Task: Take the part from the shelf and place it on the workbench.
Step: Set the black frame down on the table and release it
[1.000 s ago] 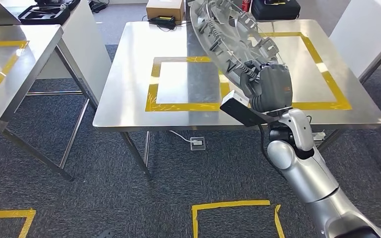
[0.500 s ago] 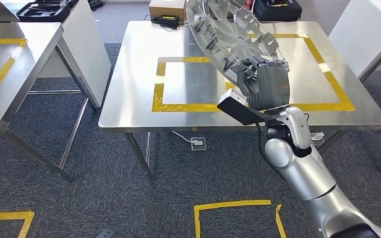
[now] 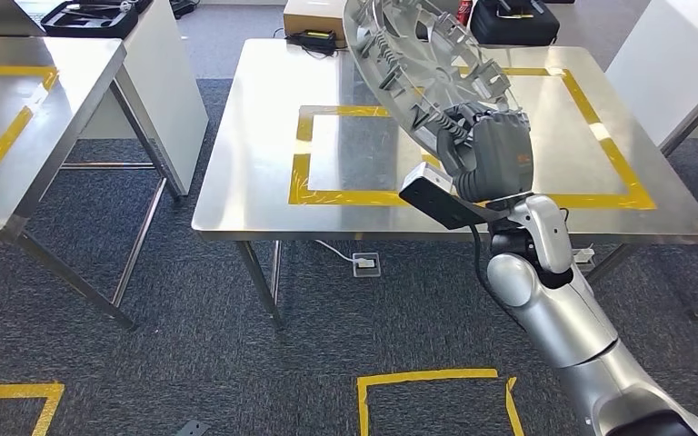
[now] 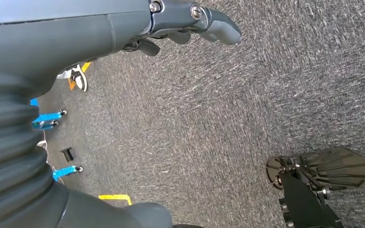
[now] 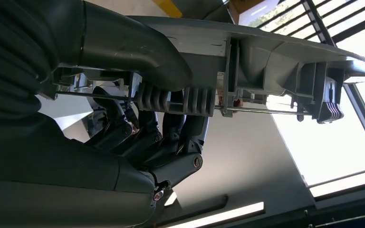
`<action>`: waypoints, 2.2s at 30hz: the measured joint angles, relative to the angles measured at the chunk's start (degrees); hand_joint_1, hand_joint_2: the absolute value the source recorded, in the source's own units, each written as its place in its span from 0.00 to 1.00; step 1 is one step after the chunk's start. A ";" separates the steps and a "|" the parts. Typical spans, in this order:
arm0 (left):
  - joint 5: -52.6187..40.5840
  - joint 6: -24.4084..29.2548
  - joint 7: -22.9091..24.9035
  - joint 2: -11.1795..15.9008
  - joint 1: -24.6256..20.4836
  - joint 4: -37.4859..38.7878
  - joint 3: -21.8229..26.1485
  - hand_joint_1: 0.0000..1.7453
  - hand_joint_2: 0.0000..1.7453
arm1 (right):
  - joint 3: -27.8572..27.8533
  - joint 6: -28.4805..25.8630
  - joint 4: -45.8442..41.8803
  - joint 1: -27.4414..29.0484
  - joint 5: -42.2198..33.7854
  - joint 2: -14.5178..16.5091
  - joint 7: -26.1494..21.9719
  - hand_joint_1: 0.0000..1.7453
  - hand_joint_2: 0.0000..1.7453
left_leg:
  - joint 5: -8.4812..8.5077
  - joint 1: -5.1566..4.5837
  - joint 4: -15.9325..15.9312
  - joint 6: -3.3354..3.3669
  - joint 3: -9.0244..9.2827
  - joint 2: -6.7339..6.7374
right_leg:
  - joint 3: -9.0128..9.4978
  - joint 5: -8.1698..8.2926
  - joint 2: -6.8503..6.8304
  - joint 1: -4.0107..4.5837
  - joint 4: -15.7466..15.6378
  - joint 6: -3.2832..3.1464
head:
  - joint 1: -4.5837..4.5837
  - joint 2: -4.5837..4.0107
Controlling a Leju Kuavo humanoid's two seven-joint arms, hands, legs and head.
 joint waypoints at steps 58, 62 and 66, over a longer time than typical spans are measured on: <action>-0.68 0.03 -0.39 -0.01 -0.07 -0.28 0.18 0.00 1.00 | -0.56 0.65 -0.17 0.99 0.20 0.42 -0.57 1.00 1.00 | -1.28 -1.14 -0.29 2.11 1.30 0.18 | -8.69 -3.80 0.14 1.10 14.65 -1.09 | 0.18 0.00; -0.68 0.04 -0.41 -0.22 -0.17 -0.27 0.18 0.00 1.00 | -0.78 0.63 -0.15 0.88 0.22 0.42 -0.67 1.00 1.00 | -2.53 -1.59 -0.10 1.49 2.36 0.00 | -4.18 1.99 0.02 2.16 2.66 -3.06 | -0.01 0.00; -0.70 0.04 -0.42 -0.18 -0.21 -0.31 0.19 0.00 1.00 | -1.11 0.76 -0.08 0.78 0.56 0.45 -0.34 1.00 1.00 | -3.33 -1.56 0.47 0.20 2.26 0.09 | -2.87 1.25 0.10 1.92 1.11 -3.94 | -0.18 0.00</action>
